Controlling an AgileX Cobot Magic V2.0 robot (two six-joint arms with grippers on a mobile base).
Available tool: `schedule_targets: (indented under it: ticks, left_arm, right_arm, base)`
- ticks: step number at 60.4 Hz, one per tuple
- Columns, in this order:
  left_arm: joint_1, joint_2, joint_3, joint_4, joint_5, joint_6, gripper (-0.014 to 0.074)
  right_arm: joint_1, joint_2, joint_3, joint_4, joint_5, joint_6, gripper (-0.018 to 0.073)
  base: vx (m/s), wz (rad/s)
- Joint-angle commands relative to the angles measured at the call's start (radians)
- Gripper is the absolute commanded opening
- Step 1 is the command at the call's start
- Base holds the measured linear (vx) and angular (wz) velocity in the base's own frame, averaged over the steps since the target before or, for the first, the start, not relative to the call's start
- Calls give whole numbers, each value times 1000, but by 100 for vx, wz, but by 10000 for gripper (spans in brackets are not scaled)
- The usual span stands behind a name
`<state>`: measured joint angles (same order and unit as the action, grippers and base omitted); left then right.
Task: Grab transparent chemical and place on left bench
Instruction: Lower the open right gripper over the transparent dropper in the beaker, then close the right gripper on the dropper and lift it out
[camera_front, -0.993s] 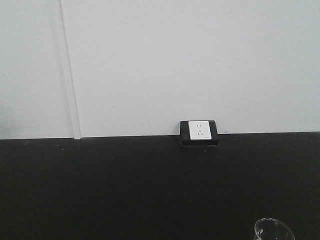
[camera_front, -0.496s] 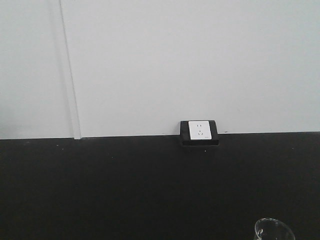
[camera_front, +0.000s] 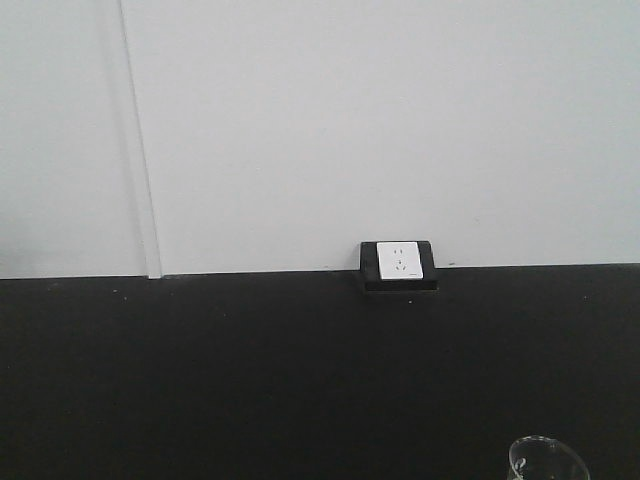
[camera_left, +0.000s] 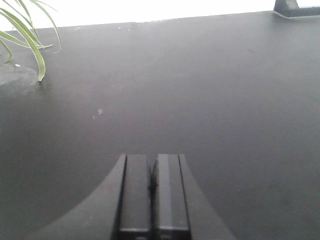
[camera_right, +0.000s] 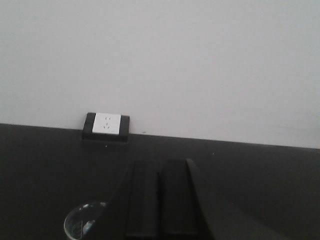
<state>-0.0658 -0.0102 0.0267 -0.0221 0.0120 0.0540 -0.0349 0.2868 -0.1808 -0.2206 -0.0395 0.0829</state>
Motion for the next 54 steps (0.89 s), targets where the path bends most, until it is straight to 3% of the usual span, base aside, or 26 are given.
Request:
schedule_targets:
  ticks: [1,14,24,31,43,50,54]
  left_arm:
    - [-2,-19,16,-1,-78,-8,-3]
    - [-2,-19,16,-1,-78,-8,-3]
    - [-2,-19,16,-1,-78,-8,-3]
    - [-2,-19,16,-1,-78,-8,-3]
    - [-2,-19,16,-1,-78,-8,-3]
    - [-2,-19,16,-1,-78,-8,-3]
    - [-2,-19,16,-1,-78,-8,-3]
  right_arm:
    - [-5,100,-37,-1,-84,11,0]
    - [-5,289,-37,10,-202,21,40]
    - [-5,429,-37,-31,-396,30,162]
    - [-5,522,-37,-119,-491,84,289]
    - [-5,699,-37,-389,-640,173,507]
    - [-5,800,-38,-400,-746,172,531]
    - [-5,854,-40,-359,-773,154,530]
  base:
    - [0,0]
    - [0,0]
    - [0,0]
    - [0,0]
    - [0,0]
    - [0,0]
    - [0,0]
